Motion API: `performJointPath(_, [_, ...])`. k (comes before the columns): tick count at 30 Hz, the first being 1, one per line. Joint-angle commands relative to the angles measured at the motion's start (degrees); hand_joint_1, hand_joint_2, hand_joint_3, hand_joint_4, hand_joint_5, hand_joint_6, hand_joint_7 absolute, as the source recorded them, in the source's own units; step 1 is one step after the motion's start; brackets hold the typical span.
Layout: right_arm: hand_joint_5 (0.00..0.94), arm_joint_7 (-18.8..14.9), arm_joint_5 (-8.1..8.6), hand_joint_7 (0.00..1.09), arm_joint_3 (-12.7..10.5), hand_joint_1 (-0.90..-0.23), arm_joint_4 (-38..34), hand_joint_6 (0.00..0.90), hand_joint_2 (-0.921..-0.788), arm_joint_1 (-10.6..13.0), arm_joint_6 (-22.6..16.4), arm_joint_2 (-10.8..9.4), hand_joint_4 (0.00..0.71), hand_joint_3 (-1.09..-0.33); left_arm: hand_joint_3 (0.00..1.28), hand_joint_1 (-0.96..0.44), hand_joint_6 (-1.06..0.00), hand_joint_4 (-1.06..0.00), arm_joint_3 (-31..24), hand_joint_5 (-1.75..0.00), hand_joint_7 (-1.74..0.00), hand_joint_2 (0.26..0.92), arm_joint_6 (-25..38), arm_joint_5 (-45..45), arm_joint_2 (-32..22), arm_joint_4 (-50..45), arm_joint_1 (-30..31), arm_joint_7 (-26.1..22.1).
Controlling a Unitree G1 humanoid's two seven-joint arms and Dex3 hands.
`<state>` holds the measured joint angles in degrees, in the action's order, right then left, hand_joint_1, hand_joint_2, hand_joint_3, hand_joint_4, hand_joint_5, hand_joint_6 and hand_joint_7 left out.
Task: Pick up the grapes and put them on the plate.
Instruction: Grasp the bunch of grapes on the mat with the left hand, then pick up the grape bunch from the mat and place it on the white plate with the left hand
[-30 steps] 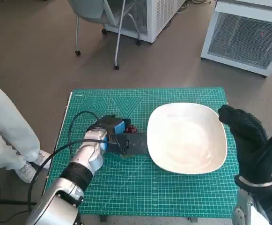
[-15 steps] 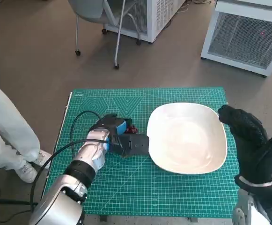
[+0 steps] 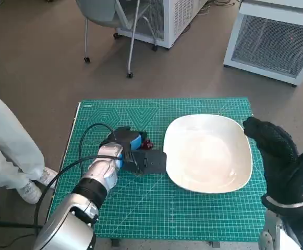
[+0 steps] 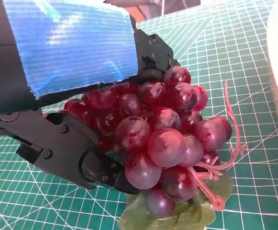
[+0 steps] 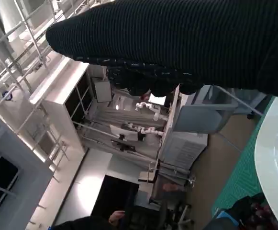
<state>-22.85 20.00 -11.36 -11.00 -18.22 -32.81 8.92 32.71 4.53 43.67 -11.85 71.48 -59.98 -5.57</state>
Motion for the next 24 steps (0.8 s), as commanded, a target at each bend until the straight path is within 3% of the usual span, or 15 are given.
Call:
performJointPath(1, [0.002, -0.2, -0.07, 0.58, -0.1, -0.481, -0.4, 0.184, -0.921, 0.9, 0.4, 0.2, 0.532, -0.525, 0.08, 0.00, -0.58, -0.58, 1.9, -0.56, -0.56, 0.882, -1.6, 1.4, 0.2, 0.9, 0.7, 4.7])
performJointPath(3, [0.002, -0.2, 0.02, 0.59, -0.2, -0.480, -0.5, 0.184, -0.921, 0.8, 0.4, 0.2, 0.532, -0.525, 0.12, 0.00, -0.57, -0.57, 3.1, -1.01, -0.89, 0.903, -2.1, 2.7, -0.1, 0.7, 1.2, 7.1])
performJointPath(6, [0.003, -0.3, 0.10, 0.59, -0.3, -0.480, -0.8, 0.183, -0.921, 0.7, 0.4, 0.3, 0.533, -0.525, 0.18, 0.00, -0.58, -0.49, 4.4, -1.39, -1.01, 0.915, -2.8, 3.6, -0.4, 0.6, 1.6, 9.3])
performJointPath(8, [0.003, -0.3, 0.15, 0.59, -0.3, -0.481, -1.0, 0.183, -0.921, 0.6, 0.3, 0.3, 0.533, -0.525, 0.20, 0.00, -0.58, -0.45, 4.7, -1.50, -1.03, 0.918, -3.4, 3.8, -0.6, 0.6, 1.6, 10.2])
performJointPath(12, [0.003, -0.3, 0.15, 0.59, -0.4, -0.483, -1.3, 0.183, -0.921, 0.3, 0.3, 0.3, 0.533, -0.524, 0.22, 0.00, -0.57, -0.44, 4.8, -1.57, -1.07, 0.920, -4.0, 3.5, -0.7, 0.8, 1.4, 10.5])
performJointPath(24, [0.003, -0.3, 0.13, 0.59, -0.5, -0.484, -1.5, 0.185, -0.921, 0.2, 0.0, 0.3, 0.534, -0.522, 0.22, 0.00, -0.51, -0.48, 4.3, -1.52, -1.15, 0.921, -3.2, 2.4, -0.4, 1.6, 0.9, 9.7])
